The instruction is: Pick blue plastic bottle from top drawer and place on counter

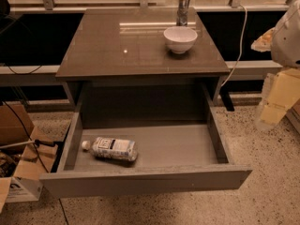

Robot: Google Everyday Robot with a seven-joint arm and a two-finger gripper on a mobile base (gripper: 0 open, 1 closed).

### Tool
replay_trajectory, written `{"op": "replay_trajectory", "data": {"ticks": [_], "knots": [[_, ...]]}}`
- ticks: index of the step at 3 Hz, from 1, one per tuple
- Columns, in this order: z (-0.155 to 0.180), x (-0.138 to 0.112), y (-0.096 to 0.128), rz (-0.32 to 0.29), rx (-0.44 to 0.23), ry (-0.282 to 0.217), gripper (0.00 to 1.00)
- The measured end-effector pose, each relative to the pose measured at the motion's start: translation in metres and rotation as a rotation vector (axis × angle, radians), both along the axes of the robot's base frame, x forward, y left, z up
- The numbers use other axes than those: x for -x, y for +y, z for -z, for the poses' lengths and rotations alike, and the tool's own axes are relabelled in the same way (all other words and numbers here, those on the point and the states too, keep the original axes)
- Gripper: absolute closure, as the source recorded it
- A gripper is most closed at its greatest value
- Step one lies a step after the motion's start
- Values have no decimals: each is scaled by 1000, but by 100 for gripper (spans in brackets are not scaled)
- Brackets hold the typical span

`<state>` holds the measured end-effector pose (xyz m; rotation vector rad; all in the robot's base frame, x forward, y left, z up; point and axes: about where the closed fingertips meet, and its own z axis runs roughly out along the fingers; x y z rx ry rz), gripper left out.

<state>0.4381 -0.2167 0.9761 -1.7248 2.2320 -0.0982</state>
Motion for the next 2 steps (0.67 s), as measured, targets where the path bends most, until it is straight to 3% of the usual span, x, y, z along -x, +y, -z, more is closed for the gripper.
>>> {"op": "replay_trajectory", "data": {"ticks": [2], "knots": [[-2, -15, 2, 21, 14, -25, 0]]}}
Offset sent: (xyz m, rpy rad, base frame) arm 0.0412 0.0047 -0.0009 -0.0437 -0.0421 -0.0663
